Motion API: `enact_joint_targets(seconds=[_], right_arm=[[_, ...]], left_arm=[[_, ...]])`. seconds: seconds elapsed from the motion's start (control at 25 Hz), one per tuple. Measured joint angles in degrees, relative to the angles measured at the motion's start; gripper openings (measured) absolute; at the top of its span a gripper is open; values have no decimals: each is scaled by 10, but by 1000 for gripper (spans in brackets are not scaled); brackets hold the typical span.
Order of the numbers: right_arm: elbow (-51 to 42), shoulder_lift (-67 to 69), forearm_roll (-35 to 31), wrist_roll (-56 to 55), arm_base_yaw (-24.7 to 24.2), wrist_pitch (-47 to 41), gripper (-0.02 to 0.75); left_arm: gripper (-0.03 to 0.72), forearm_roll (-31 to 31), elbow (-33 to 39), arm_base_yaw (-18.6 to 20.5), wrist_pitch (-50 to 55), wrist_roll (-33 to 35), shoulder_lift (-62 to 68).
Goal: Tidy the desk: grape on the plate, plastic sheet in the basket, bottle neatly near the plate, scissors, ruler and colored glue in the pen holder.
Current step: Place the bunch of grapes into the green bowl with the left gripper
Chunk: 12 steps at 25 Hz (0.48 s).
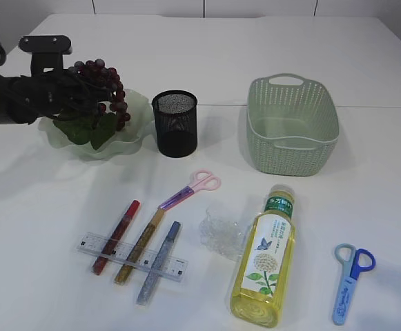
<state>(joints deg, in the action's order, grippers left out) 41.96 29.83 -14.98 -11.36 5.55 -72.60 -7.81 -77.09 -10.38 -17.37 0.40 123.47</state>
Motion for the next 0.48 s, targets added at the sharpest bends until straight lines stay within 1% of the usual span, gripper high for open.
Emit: enact_joint_targets(seconds=[0.12,0.2,0.48], right_arm=[[0,0,0,0,0,0,531],[0,0,0,0,0,0,531],[0,0,0,0,0,0,531]], left_arm=[[308,0,0,0,0,0,0],[356,1,0,0,2,0,0],[413,1,-6,0,26,0,0]])
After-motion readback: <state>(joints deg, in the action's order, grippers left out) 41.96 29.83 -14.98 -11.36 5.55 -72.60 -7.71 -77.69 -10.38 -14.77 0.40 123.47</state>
